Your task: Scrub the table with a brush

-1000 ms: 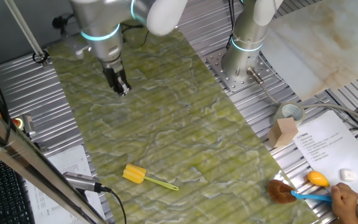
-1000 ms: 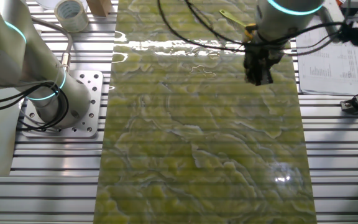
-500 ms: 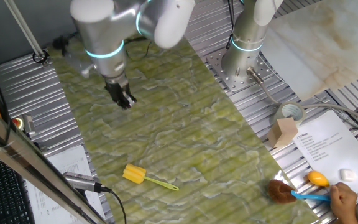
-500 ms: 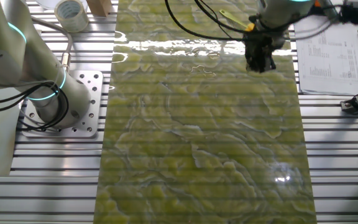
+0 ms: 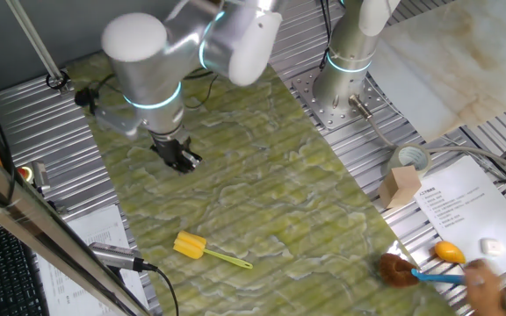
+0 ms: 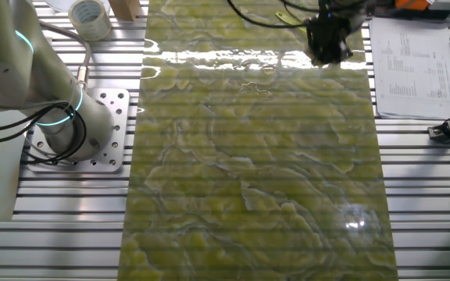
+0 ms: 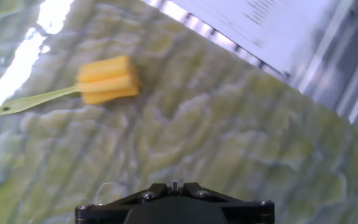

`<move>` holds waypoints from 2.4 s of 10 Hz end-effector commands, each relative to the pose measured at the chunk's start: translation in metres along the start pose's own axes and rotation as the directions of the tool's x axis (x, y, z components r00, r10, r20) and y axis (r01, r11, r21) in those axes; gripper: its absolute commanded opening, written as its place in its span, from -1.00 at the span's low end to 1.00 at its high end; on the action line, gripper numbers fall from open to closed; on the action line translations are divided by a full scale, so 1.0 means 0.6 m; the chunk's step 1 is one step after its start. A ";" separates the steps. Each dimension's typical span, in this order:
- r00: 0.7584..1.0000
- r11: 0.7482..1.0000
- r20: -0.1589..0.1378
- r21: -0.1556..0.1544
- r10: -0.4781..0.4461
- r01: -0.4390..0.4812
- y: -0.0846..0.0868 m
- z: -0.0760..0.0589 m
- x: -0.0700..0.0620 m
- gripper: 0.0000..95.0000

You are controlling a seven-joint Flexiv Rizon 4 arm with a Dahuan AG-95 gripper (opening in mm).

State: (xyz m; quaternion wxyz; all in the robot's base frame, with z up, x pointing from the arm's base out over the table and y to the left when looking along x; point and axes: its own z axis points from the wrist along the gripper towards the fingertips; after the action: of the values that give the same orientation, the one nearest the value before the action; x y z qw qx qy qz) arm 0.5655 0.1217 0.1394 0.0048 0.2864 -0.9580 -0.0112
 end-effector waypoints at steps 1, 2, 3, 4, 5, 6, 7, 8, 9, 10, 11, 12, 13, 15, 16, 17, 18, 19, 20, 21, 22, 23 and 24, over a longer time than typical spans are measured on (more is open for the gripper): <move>0.999 0.999 -0.011 -0.007 -0.041 0.041 0.020 0.002 -0.036 -1.00; 0.998 0.998 -0.007 -0.008 -0.062 0.062 0.029 0.009 -0.053 -1.00; 0.997 0.997 -0.002 -0.005 -0.079 0.079 0.033 0.013 -0.066 -1.00; 0.997 0.997 -0.002 -0.002 -0.078 0.078 0.035 0.013 -0.069 -1.00; 0.997 0.997 -0.011 0.017 -0.073 0.073 0.035 0.013 -0.070 -1.00; 0.998 0.997 -0.010 0.057 -0.059 0.060 0.035 0.013 -0.070 -1.00; 0.997 0.994 -0.013 0.068 -0.081 0.082 0.035 0.013 -0.070 -1.00; 0.983 0.981 -0.015 0.066 -0.184 0.184 0.035 0.013 -0.070 -1.00; 0.963 0.961 -0.011 0.053 -0.271 0.271 0.035 0.013 -0.070 -1.00; 0.917 0.916 -0.028 0.044 -0.399 0.400 0.035 0.013 -0.070 -1.00; 0.891 0.890 -0.029 0.040 -0.454 0.454 0.035 0.013 -0.070 -1.00; 0.872 0.871 -0.024 0.034 -0.489 0.490 0.035 0.013 -0.070 -1.00; 0.834 0.834 -0.001 0.021 -0.551 0.551 0.033 0.016 -0.069 -1.00; 0.753 0.753 0.015 0.007 -0.658 0.658 0.048 0.027 -0.075 -1.00; 0.730 0.730 0.016 0.007 -0.683 0.683 0.055 0.030 -0.077 -1.00; 0.699 0.699 0.031 0.004 -0.715 0.715 0.074 0.036 -0.084 -1.00; 0.674 0.676 0.075 -0.003 -0.735 0.737 0.094 0.041 -0.091 -1.00; 0.618 0.621 0.114 -0.006 -0.778 0.784 0.118 0.047 -0.097 -1.00; 0.592 0.596 0.125 -0.002 -0.796 0.803 0.135 0.052 -0.100 -1.00; 0.585 0.590 0.129 0.000 -0.801 0.808 0.153 0.056 -0.102 -1.00; 0.558 0.563 0.129 0.003 -0.820 0.826 0.158 0.056 -0.105 -1.00; 0.505 0.510 0.113 0.010 -0.855 0.860 0.150 0.050 -0.108 -0.60; 0.496 0.500 0.107 0.011 -0.862 0.866 0.145 0.048 -0.108 -0.60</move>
State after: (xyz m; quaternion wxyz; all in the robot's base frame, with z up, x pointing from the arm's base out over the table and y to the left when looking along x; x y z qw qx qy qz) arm 0.5713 0.2235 0.1131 -0.0416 0.6997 -0.7118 -0.0445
